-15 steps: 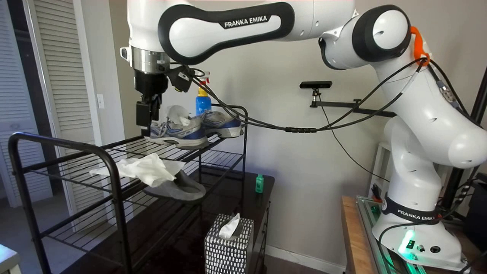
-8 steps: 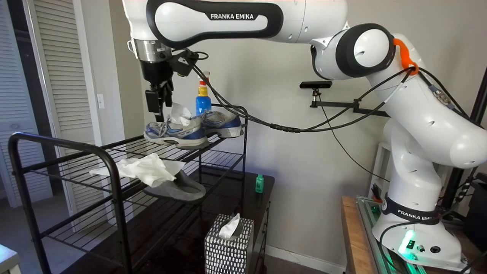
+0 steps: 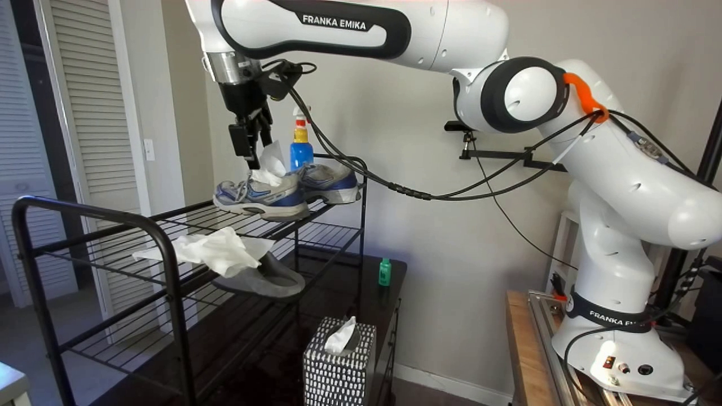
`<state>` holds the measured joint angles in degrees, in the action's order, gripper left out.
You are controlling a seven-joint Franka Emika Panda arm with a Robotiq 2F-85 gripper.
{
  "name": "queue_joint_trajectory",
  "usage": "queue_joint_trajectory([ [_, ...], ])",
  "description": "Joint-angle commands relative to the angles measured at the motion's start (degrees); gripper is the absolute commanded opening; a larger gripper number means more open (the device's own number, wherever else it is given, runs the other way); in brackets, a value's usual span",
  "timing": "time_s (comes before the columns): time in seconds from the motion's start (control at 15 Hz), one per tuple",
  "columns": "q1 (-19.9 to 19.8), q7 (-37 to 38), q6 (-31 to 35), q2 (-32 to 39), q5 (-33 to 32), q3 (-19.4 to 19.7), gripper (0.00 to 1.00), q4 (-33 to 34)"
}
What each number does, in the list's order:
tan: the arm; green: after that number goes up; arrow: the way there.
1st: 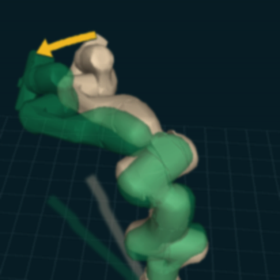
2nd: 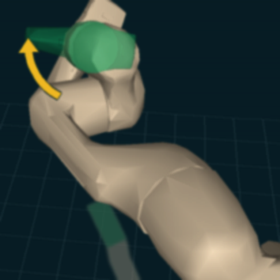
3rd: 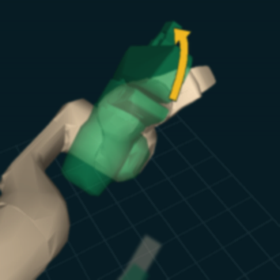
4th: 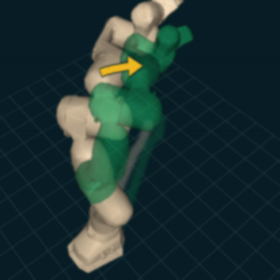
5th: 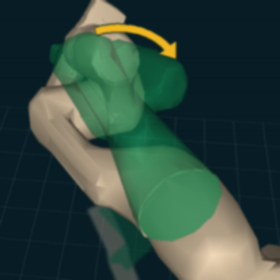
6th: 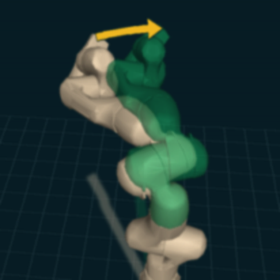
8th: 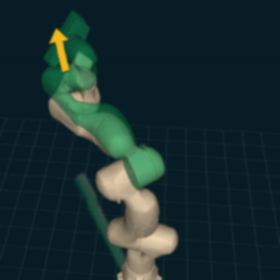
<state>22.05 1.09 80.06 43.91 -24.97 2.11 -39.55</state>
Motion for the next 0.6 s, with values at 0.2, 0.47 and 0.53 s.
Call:
queue_joint_trajectory([
  [0.2,-0.2,-1.9,-7.4,4.6,-0.6,1.9,1.0,7.9],
  [0.47,-0.6,-2.8,-11.6,4.1,0.0,2.5,1.0,7.8],
  [0.53,-0.6,-2.8,-12.4,3.8,0.2,2.5,1.0,7.6],
])
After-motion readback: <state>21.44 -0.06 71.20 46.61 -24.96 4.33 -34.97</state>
